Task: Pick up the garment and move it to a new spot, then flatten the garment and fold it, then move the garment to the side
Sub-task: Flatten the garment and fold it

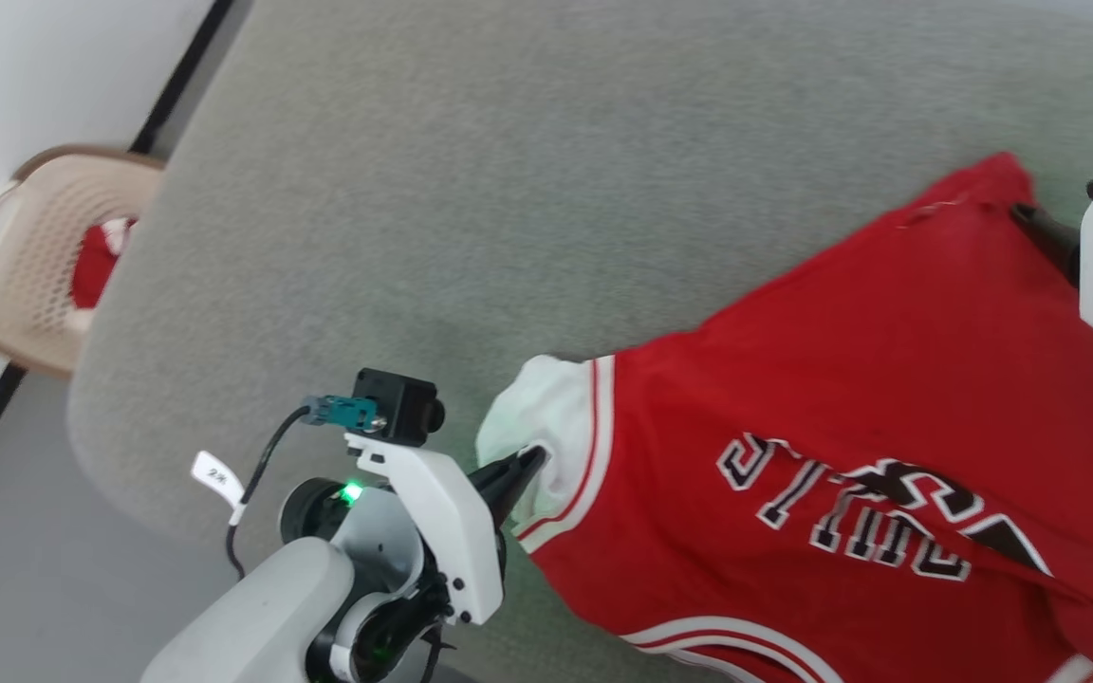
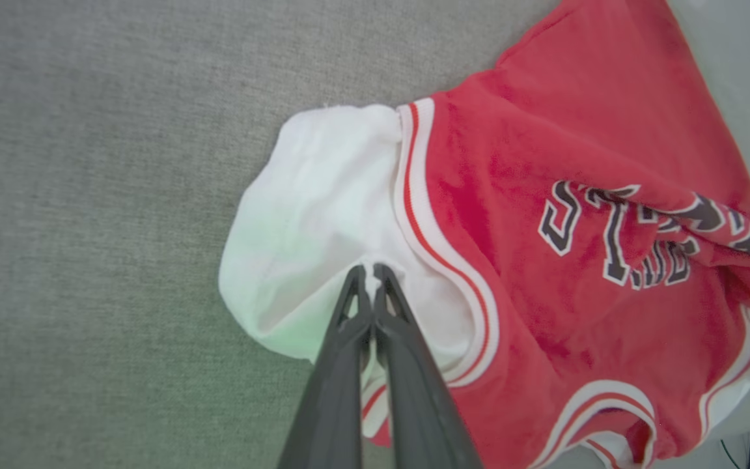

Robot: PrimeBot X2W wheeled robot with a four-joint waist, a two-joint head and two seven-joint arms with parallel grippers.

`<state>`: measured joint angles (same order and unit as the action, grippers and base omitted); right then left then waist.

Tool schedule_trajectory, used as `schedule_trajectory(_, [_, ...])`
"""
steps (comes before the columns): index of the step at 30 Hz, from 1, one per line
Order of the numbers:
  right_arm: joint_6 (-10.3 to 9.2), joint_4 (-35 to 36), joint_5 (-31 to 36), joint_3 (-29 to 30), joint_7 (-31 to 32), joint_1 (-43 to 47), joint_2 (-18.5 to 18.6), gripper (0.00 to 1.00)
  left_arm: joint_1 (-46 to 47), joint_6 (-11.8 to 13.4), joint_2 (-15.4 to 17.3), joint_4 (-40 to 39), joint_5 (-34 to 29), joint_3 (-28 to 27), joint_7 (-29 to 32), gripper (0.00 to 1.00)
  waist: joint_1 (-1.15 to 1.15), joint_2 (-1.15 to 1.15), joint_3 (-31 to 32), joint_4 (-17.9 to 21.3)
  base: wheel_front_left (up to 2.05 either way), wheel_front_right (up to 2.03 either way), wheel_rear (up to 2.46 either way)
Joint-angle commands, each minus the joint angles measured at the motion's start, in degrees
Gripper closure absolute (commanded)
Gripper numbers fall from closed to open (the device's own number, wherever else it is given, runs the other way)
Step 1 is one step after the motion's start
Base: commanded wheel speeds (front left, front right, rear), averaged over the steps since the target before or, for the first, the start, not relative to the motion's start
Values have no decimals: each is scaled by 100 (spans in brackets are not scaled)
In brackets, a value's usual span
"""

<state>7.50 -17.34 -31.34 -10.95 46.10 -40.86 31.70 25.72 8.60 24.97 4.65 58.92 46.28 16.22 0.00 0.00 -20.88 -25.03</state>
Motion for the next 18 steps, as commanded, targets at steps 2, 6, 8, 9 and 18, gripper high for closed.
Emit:
schedule_trajectory(2, [-2, -526, -123, -300, 164, -269, 85, 0, 136, -102, -107, 133, -87, 35, -38, 100, 0, 0, -138, -278, 0, 0, 0])
schedule_trajectory(6, [-1, -1184, -400, -902, 635, -451, 174, 0, 178, -198, -224, 294, -45, 47, -105, 100, 0, 0, -215, -404, 0, 0, 0])
schedule_trajectory(8, [-1, -1428, -493, -1268, 952, -407, 218, 0, 186, -229, -248, 372, -18, 45, -125, 100, 0, 0, -244, -437, 0, 0, 0])
schedule_trajectory(9, [0, -1508, -568, -1438, 1083, -374, 241, 0, 192, -255, -252, 404, -11, 45, -146, 100, 0, 0, -258, -446, 0, 0, 0])
schedule_trajectory(18, [-4, -1675, -950, -1887, 706, -701, 528, 100, 383, -350, -206, 722, -4, -24, -119, 100, 0, 0, -259, -314, 0, 0, 0])
